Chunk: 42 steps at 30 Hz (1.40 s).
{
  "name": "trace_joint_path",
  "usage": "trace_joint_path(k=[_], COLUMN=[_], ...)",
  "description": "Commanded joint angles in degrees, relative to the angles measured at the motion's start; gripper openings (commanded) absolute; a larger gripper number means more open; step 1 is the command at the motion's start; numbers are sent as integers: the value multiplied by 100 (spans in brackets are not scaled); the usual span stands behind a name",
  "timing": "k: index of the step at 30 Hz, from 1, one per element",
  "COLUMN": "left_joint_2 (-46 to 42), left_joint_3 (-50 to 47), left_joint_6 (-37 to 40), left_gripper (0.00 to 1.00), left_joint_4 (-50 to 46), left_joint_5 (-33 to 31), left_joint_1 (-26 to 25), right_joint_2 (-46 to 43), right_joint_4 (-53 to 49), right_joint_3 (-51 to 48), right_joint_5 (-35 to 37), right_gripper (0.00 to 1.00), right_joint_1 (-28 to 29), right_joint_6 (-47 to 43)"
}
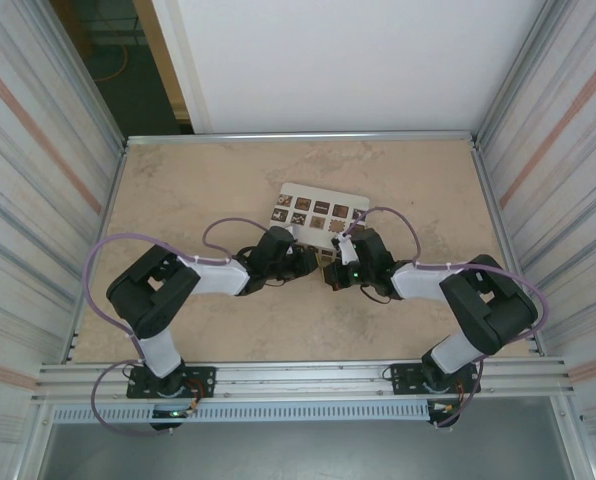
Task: Unlock a padlock with a key
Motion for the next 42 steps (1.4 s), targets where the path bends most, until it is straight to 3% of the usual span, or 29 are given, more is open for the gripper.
trace_joint_path(k=[1, 18, 42], left_joint_2=[-343, -332, -319], left_joint_3=[114, 110, 110], left_joint_6=[11, -74, -341], left_gripper=[19, 20, 19], left_joint_4=[276, 293, 283], left_joint_5=[49, 93, 125], left_joint_1=[-67, -77, -87], right_joint_2=[155, 297, -288], right_joint_4=[-43, 0, 717], right_joint_3=[131, 307, -69], right_joint_5=[19, -172, -368], right_gripper=[0, 0, 0], right_joint_1=[-46, 45, -15], right_joint_6=[-74, -139, 50])
